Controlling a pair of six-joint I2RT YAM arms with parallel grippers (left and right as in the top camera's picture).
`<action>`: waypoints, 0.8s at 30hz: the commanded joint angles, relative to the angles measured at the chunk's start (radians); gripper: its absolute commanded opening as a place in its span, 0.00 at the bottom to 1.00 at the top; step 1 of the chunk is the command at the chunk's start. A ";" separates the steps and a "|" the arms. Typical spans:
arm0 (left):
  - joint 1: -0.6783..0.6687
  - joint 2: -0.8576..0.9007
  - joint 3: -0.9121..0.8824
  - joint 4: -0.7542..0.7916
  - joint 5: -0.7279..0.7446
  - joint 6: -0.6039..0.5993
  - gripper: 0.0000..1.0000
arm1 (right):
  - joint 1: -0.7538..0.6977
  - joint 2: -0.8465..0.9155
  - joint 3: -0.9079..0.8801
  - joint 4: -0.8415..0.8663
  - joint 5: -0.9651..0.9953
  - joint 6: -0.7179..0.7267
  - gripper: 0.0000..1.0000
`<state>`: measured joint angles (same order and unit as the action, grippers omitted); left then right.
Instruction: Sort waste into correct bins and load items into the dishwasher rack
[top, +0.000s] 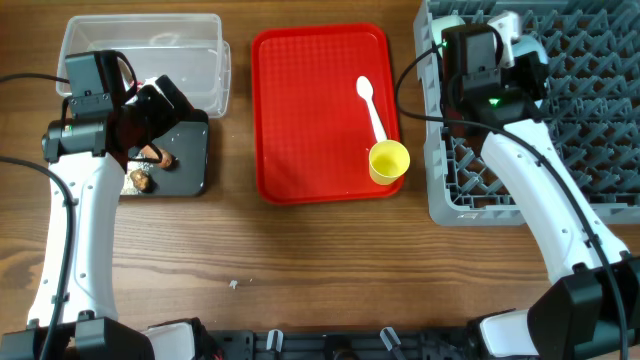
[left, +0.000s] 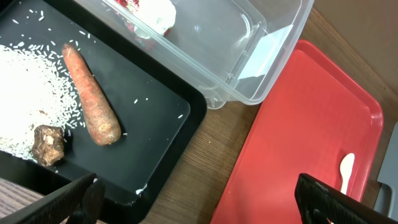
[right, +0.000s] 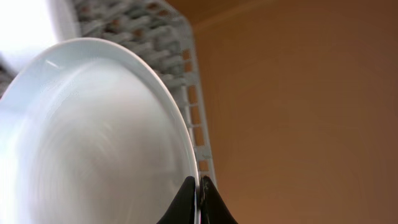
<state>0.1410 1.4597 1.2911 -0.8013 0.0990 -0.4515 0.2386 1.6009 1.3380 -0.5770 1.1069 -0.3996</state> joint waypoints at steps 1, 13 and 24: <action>0.008 -0.003 0.005 0.003 -0.006 -0.002 1.00 | -0.005 -0.001 -0.005 0.010 -0.109 -0.107 0.04; 0.008 -0.003 0.005 0.003 -0.006 -0.002 1.00 | -0.018 0.058 -0.005 0.083 -0.240 -0.216 0.04; 0.008 -0.003 0.005 0.003 -0.006 -0.002 1.00 | -0.018 0.064 -0.004 0.175 -0.428 0.016 1.00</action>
<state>0.1410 1.4597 1.2911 -0.8013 0.0990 -0.4515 0.2214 1.6569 1.3334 -0.4465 0.7418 -0.5346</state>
